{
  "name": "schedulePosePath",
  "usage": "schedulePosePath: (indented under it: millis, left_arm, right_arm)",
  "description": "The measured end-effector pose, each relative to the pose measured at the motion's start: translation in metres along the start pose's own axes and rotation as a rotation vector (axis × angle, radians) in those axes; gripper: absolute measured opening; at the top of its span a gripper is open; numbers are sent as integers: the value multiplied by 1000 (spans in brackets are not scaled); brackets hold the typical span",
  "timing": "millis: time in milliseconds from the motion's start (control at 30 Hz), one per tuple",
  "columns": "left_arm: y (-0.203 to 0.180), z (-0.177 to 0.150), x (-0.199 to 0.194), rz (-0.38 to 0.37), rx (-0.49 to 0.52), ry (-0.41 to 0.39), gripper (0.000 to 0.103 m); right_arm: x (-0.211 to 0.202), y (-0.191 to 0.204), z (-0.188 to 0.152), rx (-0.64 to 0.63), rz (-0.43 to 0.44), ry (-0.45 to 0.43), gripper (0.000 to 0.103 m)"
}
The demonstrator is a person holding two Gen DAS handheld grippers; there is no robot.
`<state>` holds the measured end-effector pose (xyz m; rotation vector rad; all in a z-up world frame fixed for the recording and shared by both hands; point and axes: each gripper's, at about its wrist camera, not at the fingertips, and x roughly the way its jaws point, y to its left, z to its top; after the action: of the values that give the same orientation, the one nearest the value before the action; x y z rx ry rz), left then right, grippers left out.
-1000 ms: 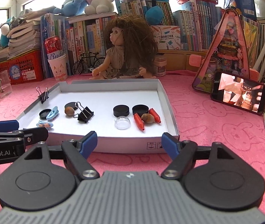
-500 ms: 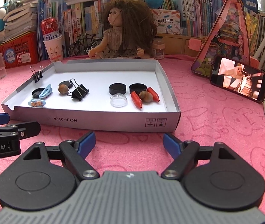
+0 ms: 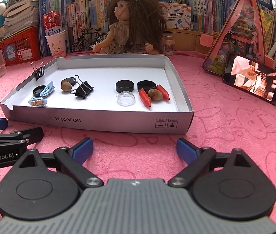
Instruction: Organize rigid objects
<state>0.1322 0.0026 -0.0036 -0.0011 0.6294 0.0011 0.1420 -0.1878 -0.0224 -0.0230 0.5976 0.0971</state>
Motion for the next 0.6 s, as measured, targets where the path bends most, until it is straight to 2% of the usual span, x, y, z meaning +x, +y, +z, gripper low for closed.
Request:
schedulePosePath:
  millis: [167,600]
  left_arm:
    - [2,0,1,11,-8,6,87]
    - [4,-1,2,31,-23,15,93]
  right_arm:
    - [2,2,0,-11,-1,12,103]
    - [2,1,0,-9,-1,14,103]
